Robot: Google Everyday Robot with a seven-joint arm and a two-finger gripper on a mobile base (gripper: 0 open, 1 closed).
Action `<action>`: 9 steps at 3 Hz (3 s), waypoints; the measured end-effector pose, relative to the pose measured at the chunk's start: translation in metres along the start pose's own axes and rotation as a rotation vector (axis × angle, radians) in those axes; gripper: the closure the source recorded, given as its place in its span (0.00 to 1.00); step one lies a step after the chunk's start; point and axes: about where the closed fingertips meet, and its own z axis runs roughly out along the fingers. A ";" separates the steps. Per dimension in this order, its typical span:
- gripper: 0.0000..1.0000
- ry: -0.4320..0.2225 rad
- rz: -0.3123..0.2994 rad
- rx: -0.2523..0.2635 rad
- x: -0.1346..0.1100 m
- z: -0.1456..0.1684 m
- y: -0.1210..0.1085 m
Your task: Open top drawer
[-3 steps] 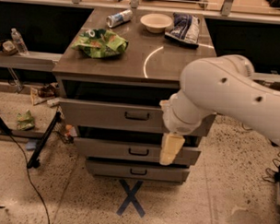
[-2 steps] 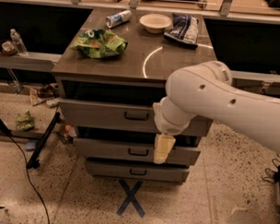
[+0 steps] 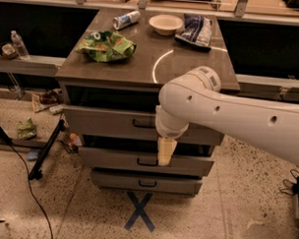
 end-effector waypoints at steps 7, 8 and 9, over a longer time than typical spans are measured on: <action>0.46 0.058 -0.007 -0.196 0.062 0.013 -0.016; 0.49 0.038 -0.017 -0.272 0.060 0.000 0.004; 0.72 0.023 -0.049 -0.308 0.061 -0.013 0.001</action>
Offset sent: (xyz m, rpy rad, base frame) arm 0.0782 -0.0344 -0.0455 -0.0958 0.0072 -0.0425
